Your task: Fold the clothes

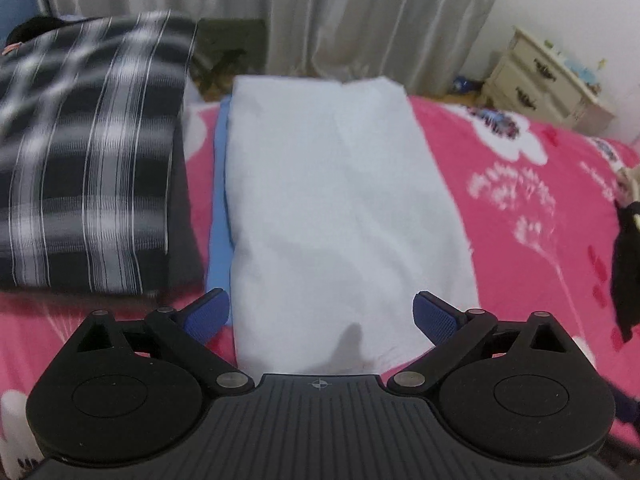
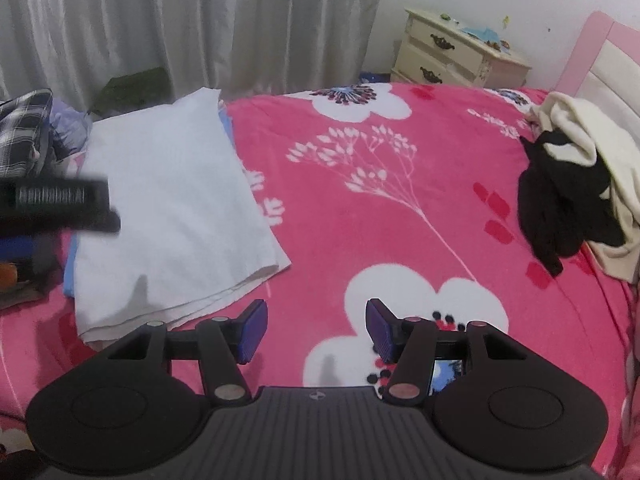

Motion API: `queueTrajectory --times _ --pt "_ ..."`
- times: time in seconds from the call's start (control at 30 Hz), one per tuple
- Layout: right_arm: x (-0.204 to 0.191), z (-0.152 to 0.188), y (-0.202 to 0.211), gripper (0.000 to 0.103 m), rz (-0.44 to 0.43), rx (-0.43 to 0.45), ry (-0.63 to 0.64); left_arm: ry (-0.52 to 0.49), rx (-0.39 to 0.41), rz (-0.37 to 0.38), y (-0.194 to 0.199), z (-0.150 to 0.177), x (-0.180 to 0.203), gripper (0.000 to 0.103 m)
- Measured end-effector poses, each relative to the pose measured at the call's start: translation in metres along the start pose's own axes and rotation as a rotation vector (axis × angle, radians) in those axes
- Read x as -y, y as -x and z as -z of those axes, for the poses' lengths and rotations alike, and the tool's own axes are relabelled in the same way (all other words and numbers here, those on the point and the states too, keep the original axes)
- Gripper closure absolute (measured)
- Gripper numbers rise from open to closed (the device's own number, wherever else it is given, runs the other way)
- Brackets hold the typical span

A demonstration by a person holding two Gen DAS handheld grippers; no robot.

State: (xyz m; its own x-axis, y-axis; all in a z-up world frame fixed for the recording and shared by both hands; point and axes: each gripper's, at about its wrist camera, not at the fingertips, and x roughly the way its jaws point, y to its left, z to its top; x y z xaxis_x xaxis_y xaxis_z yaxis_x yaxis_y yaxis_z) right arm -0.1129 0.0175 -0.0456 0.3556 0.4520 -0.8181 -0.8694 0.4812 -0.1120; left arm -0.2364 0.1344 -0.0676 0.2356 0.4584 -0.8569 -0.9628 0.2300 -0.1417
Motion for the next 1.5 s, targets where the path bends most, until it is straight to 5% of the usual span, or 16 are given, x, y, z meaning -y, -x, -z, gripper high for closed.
queueTrajectory --times 0.5,1.5 --pt "-0.004 -0.008 -0.006 0.044 0.005 -0.005 0.099 -0.054 -0.047 -0.01 -0.001 0.029 0.016 0.005" --pt "-0.002 -0.013 -0.013 0.041 -0.037 -0.056 0.247 0.051 -0.125 -0.022 -0.017 0.04 0.019 0.006"
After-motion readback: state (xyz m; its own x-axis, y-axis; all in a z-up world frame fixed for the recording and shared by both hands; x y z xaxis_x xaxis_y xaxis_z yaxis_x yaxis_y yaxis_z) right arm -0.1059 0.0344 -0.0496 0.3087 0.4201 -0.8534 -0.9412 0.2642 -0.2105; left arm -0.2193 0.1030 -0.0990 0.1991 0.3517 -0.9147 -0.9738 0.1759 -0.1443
